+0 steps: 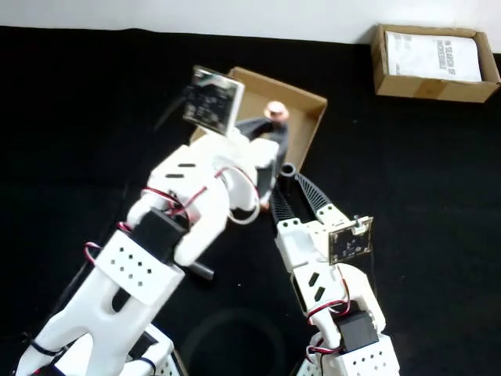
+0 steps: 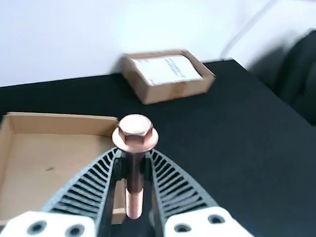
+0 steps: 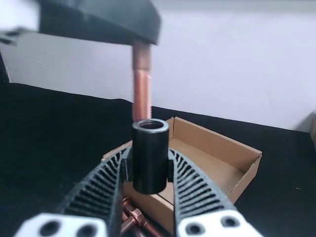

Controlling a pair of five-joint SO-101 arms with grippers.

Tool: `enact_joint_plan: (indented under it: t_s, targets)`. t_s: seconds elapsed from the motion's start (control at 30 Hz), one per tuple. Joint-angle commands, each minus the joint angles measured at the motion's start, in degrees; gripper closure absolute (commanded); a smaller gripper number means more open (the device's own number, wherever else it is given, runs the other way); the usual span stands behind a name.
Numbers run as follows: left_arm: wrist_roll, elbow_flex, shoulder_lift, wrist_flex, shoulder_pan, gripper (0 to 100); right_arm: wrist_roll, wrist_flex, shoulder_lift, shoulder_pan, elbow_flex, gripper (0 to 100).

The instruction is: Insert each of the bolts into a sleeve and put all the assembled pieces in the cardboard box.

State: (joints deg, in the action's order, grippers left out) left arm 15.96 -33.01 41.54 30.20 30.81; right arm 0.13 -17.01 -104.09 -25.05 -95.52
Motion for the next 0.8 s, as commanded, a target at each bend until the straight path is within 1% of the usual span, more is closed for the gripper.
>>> enact_joint_plan:
  t_s: [0.0, 0.17, 0.27, 0.33, 0.5, 0.77]
  targets:
    - [-0.5, 3.4, 1.5, 0.4, 4.0, 99, -0.3, 1.5, -1.0, -0.2, -7.5, 99.1]
    - [-0.7, 5.7, 1.1, 0.4, 5.1, 99, -0.2, 1.5, -1.0, -0.2, -7.2, 99.1]
    - [-4.9, 6.5, 1.5, 0.4, 5.3, 99, -0.2, 1.5, -1.0, -0.2, -7.3, 99.1]
    - [-6.3, 7.5, 1.5, 0.4, 5.3, 99, -0.2, 1.5, -1.0, -0.2, -7.4, 99.1]
    - [-6.7, 8.0, 1.5, 0.8, 5.1, 99, -0.2, 1.5, -1.0, -0.2, -7.4, 99.1]
    - [-6.7, 7.9, 1.5, 5.0, 5.4, 99, -0.2, 1.4, -1.0, -0.2, -7.7, 99.1]
